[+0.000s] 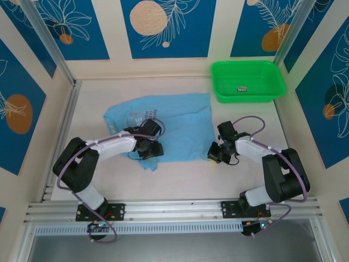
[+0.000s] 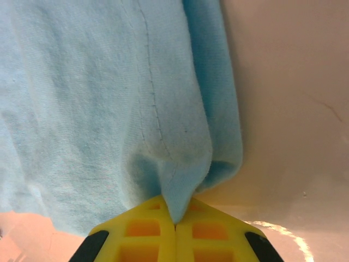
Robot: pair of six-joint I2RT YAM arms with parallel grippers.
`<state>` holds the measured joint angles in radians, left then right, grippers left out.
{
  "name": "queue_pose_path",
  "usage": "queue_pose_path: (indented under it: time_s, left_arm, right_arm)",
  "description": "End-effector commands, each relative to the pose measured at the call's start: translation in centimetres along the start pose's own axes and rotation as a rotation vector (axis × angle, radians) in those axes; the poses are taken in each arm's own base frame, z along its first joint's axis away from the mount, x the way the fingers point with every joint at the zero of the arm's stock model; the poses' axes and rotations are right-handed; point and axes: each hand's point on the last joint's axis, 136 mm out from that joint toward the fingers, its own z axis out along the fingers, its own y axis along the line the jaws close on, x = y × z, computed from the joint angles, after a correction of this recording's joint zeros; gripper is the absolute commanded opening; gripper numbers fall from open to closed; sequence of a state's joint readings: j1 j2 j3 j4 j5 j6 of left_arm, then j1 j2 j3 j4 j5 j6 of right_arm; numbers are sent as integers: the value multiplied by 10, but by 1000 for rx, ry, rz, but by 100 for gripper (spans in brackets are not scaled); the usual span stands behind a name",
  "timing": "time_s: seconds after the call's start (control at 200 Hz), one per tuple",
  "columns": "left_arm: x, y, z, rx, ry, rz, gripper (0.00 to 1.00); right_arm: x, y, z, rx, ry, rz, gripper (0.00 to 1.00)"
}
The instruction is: Fold and stack the t-shirts
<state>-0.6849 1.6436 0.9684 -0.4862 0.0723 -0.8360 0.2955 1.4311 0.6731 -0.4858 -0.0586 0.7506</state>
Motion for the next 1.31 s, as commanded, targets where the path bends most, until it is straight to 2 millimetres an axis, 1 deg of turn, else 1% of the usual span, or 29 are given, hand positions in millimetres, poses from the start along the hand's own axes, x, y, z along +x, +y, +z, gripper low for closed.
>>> queue_pose_path:
  time_s: [0.0, 0.035, 0.14, 0.2, 0.275, 0.36, 0.425, 0.465, 0.51, 0.55, 0.6, 0.635, 0.68, 0.755, 0.8, 0.845, 0.935, 1.095, 1.2, 1.3]
  left_arm:
    - [-7, -5, -11, -17, -38, 6, 57]
    - [-9, -6, -17, -9, -52, 6, 60]
    - [-15, -7, -42, 23, -106, -1, 77]
    - [-20, 1, -60, 41, -144, -33, 79]
    - [-25, 16, -84, 74, -189, -92, 84]
    - [-26, 40, -109, 98, -232, -161, 85]
    - [-20, 60, -121, 108, -251, -226, 85]
    - [-15, 72, -124, 120, -258, -267, 85]
    - [-6, 82, -123, 130, -255, -304, 82]
    - [2, 90, -118, 135, -242, -327, 75]
    - [13, 95, -109, 137, -215, -346, 65]
    - [21, 97, -100, 147, -183, -361, 55]
    - [30, 95, -88, 181, -142, -385, 47]
    - [42, 94, -66, 220, -81, -433, 39]
    - [45, 98, -57, 214, -71, -452, 38]
    - [45, 102, -53, 197, -76, -464, 38]
    - [40, 108, -51, 165, -110, -474, 38]
    - [26, 110, -46, 140, -142, -484, 39]
    - [19, 105, -39, 152, -130, -481, 39]
    - [12, 105, -33, 129, -129, -473, 38]
  right_arm:
    - [-4, 7, -4, -9, -3, -30, 0]
    - [-4, 8, -4, -12, -3, -36, 0]
    - [-5, 9, -3, -21, -2, -44, 0]
    - [-5, 9, -2, -27, -2, -47, 0]
    - [-5, 9, -1, -37, -1, -52, 0]
    - [-5, 10, 1, -42, 3, -58, 0]
    - [-4, 11, 3, -50, 9, -61, 0]
    - [-4, 11, 4, -56, 10, -60, 0]
    - [-4, 12, 5, -63, 11, -61, 0]
    - [-4, 13, 5, -68, 12, -63, 0]
    - [-4, 14, 5, -72, 13, -62, 0]
    - [-3, 15, 6, -75, 14, -64, 0]
    - [-3, 16, 6, -80, 15, -68, 0]
    - [-4, 17, 5, -84, 13, -72, 0]
    - [-3, 17, 6, -85, 14, -72, 0]
    - [-3, 18, 5, -88, 13, -73, 0]
    - [-2, 18, 5, -90, 14, -78, 0]
    - [-1, 19, 5, -94, 16, -79, 0]
    - [-1, 19, 4, -94, 14, -83, 0]
    - [-1, 17, 4, -89, 11, -84, 0]
